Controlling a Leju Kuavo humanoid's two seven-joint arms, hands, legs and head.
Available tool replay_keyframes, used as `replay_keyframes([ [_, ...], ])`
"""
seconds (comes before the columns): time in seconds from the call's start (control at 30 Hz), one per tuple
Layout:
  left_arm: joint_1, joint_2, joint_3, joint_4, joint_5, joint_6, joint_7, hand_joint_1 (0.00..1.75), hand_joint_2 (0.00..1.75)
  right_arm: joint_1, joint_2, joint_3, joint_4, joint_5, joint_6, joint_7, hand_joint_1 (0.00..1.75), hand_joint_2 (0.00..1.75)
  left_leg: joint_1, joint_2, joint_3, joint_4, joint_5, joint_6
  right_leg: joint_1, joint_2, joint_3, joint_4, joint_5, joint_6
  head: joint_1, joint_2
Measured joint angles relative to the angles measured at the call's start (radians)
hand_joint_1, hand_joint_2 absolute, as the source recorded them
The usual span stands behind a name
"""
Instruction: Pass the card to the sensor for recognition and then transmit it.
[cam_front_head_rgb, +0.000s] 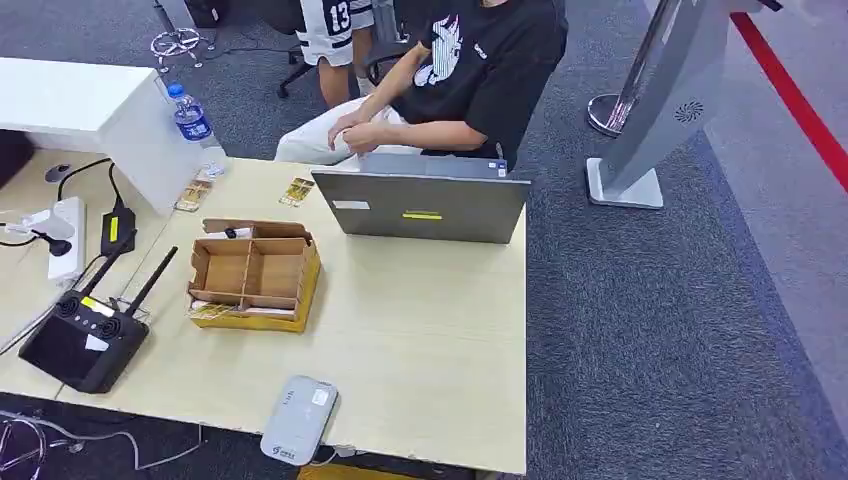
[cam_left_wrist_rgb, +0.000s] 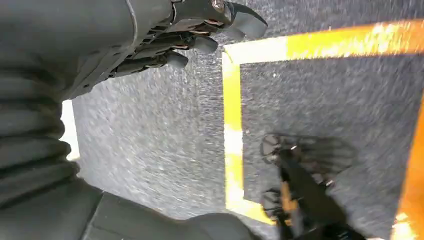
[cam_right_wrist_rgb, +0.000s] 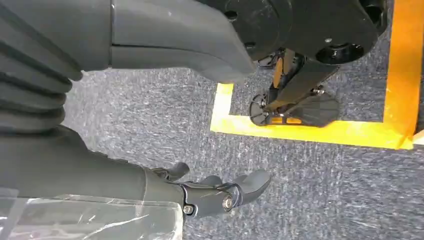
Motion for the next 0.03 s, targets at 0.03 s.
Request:
replay_keyframes([
  [0.03,0.003,-0.001,-0.019,-0.002,-0.003,-0.002,0.003,0.0,1.75,0.002,0.0,0.009,-0.005,-0.014,-0.005,0.008,0.0,0.0,0.0,0.0,0.0,0.0,0.0,0.0,0.0,0.0,0.0,0.0,0.0,0.0,0.0,0.0],
])
